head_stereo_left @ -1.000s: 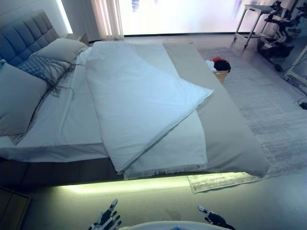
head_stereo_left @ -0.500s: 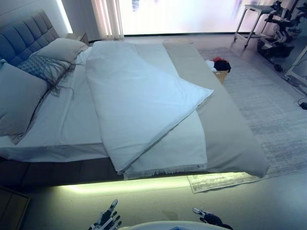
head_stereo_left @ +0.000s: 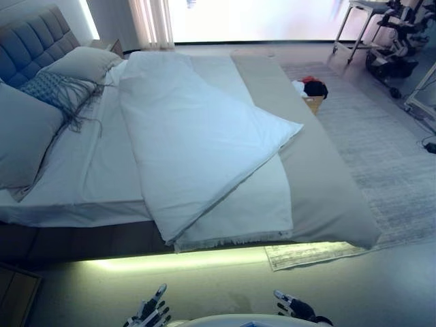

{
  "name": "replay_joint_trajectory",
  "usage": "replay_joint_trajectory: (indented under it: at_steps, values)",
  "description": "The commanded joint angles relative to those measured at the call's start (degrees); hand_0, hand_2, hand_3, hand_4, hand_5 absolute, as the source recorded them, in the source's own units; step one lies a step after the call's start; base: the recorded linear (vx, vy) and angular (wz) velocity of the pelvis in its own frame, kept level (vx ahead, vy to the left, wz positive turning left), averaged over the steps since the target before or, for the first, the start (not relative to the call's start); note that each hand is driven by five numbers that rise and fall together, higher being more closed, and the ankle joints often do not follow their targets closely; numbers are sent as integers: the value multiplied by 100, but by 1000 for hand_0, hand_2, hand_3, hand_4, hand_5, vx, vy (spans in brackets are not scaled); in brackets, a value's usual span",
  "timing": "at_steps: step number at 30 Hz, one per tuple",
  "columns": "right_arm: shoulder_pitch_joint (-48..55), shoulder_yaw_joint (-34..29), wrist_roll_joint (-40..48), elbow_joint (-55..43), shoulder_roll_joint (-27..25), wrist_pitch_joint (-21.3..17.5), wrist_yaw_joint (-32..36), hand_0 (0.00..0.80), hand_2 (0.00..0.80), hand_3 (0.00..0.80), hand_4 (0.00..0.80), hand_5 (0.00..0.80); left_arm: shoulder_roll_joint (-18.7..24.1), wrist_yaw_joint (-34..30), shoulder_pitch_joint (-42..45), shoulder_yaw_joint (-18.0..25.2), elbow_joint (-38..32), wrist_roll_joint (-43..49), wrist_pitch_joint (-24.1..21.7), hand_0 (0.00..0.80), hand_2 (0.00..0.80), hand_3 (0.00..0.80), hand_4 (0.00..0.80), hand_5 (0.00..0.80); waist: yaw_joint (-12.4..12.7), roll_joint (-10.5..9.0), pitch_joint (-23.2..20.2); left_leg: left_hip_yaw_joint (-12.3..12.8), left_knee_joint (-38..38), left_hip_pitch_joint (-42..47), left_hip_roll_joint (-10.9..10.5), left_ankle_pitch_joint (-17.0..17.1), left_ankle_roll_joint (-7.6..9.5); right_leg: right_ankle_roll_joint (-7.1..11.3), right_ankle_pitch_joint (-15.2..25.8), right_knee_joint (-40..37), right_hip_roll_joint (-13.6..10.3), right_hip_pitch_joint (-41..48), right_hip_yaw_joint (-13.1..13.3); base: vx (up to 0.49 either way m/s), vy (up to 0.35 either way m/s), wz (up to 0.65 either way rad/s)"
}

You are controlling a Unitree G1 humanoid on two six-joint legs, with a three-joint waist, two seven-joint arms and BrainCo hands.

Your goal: Make the bed neatly

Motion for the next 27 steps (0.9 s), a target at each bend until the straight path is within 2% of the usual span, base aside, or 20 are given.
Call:
replay_joint_trajectory:
  at_steps: [1, 3, 5, 6, 7, 8, 9, 10, 11, 14, 17, 19, 22, 25, 27]
  values:
    - [-515, -84, -32, 231, 34, -276, 172, 0, 0, 0, 0, 0, -124, -43, -443, 151, 284, 66, -96, 0, 0, 0, 0, 0, -10, -24, 143, 180, -3, -18, -100, -209, 130, 259, 193, 214, -27, -308, 248, 52, -51, 0]
    - [-528, -64, -37, 248, 56, -257, 189, 0, 0, 0, 0, 0, -125, 8, -427, 193, 287, 87, -140, 0, 0, 0, 0, 0, -1, -30, 185, 189, 144, -17, -86, -233, 127, 215, 124, 350, -29, -350, 258, 35, -73, -1]
    - [-600, -48, 37, 258, 50, -132, 165, 0, 0, 0, 0, 0, -149, 103, -459, 242, 301, 93, -187, 0, 0, 0, 0, 0, 16, -86, 295, 167, 833, -297, -81, -368, 80, 110, 78, 510, -58, -412, 227, -28, -77, -1]
    - [-652, -42, 145, 253, 30, -98, 151, 0, 0, 0, 0, 0, -156, 120, -474, 291, 311, 64, -223, 0, 0, 0, 0, 0, 48, -146, 434, 98, 1579, -623, -100, -361, 3, 11, 59, 609, -87, -420, 231, -49, -60, -2]
    - [-680, -35, 169, 229, -4, -88, 144, 0, 0, 0, 0, 0, -154, 66, -478, 344, 326, 39, -264, 0, 0, 0, 0, 0, 80, -165, 566, -26, 2210, -987, -51, -132, -92, -88, 24, 687, -67, -405, 277, -27, -36, 5]
    - [-695, -33, 136, 216, -29, -43, 108, 0, 0, 0, 0, 0, -146, 37, -470, 398, 328, 36, -286, 0, 0, 0, 0, 0, 107, -151, 648, -132, 2447, -1197, -4, 64, -141, -139, -1, 734, -33, -382, 345, 39, 18, 6]
    - [-708, -18, 51, 217, -54, -7, 25, 0, 0, 0, 0, 0, -131, 12, -467, 455, 326, 54, -271, 0, 0, 0, 0, 0, 136, -124, 720, -180, 2399, -1315, 68, 224, -177, -153, -20, 770, -7, -338, 424, 136, 128, 2]
    - [-724, -6, -73, 258, -98, -13, -47, 0, 0, 0, 0, 0, -107, 2, -462, 479, 323, 34, -218, 0, 0, 0, 0, 0, 137, -71, 753, -119, 1952, -1299, 251, 377, -246, -116, -43, 768, 14, -283, 479, 150, 159, -15]
    - [-732, -11, -101, 274, -126, -22, -67, 0, 0, 0, 0, 0, -105, 0, -457, 469, 317, 24, -192, 0, 0, 0, 0, 0, 141, -53, 785, -51, 1755, -1244, 331, 453, -271, -102, -63, 751, 10, -233, 504, 189, 236, -26]
    - [-735, -95, -38, 326, -273, 117, -65, 0, 0, 0, 0, 0, -128, 39, -483, 342, 335, -59, -30, 0, 0, 0, 0, 0, 154, 133, 840, 224, 333, -1331, 851, 1175, -508, -32, -226, 603, 33, 64, 558, 281, 294, -14]
    - [-565, -292, 172, 346, -335, 80, -71, 0, 0, 0, 0, 0, -185, 208, -461, 342, 388, 40, 49, 0, 0, 0, 0, 0, 195, 160, 808, 307, -2, -1678, 1027, 1292, -633, 30, -494, 590, -74, 444, 588, 338, 289, 9]
    - [-545, -405, 211, 421, -335, 58, -103, 0, 0, 0, 0, 0, -224, 236, -406, 400, 447, -67, 87, 0, 0, 0, 0, 0, 187, 164, 727, 454, 53, -1559, 989, 1123, -584, 175, -549, 547, -286, 639, 586, 342, 344, 6]
    - [-508, -524, 159, 542, -252, 32, -88, 0, 0, 0, 0, 0, -208, 221, -335, 553, 518, -488, 148, 0, 0, 0, 0, 0, 299, 110, 533, 369, 116, -1354, 804, 935, -483, 483, -449, 479, -729, 808, 384, 357, 318, -36]
    - [-426, -560, 217, 499, -109, -22, -53, 0, 0, 0, 0, 0, -94, 194, -306, 569, 563, -125, 95, 0, 0, 0, 0, 0, 318, 54, 418, 386, 240, -1293, 682, 788, -370, 578, -484, 682, -927, 729, 333, 293, 288, -61]
    - [-418, -553, 383, 443, -48, -5, -271, 0, 0, 0, 0, 0, 12, 190, -409, 522, 547, 78, 100, 0, 0, 0, 0, 0, 300, 15, 347, 382, 497, -1407, 506, 647, -189, 655, -437, 959, -1053, 652, 421, 235, 290, -11]
